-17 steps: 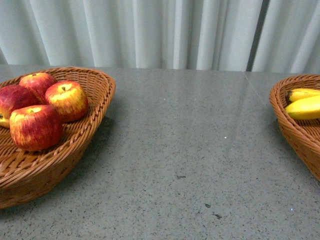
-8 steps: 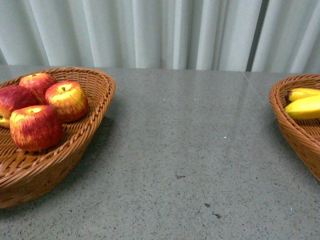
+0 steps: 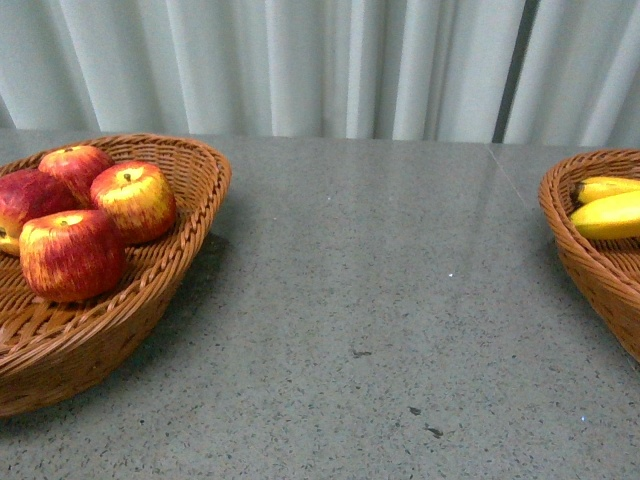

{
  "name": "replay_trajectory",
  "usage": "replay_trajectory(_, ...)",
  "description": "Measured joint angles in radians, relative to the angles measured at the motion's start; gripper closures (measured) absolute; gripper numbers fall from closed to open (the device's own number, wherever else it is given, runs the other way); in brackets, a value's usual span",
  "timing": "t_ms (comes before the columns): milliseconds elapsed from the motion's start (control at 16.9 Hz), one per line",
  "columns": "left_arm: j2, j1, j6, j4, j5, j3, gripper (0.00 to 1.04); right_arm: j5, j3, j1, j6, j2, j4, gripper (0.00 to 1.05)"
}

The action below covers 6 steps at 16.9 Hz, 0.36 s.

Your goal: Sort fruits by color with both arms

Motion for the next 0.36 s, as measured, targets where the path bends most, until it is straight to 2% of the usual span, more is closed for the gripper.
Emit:
replay_trajectory(178,0.000,0.000,0.000,0.000,0.000,0.000,0.07,0.000,0.000,0.000,0.002,0.000,0.000,0.04)
replay_trajectory(237,0.000,0.000,0.000,0.000,0.000,0.000,0.07,0.000,0.000,0.000,0.002,0.000,0.000,0.08)
replay_trajectory(356,0.000,0.000,0.000,0.000,0.000,0.000,0.07,0.000,0.000,0.000,0.003,0.000,0.000,0.07)
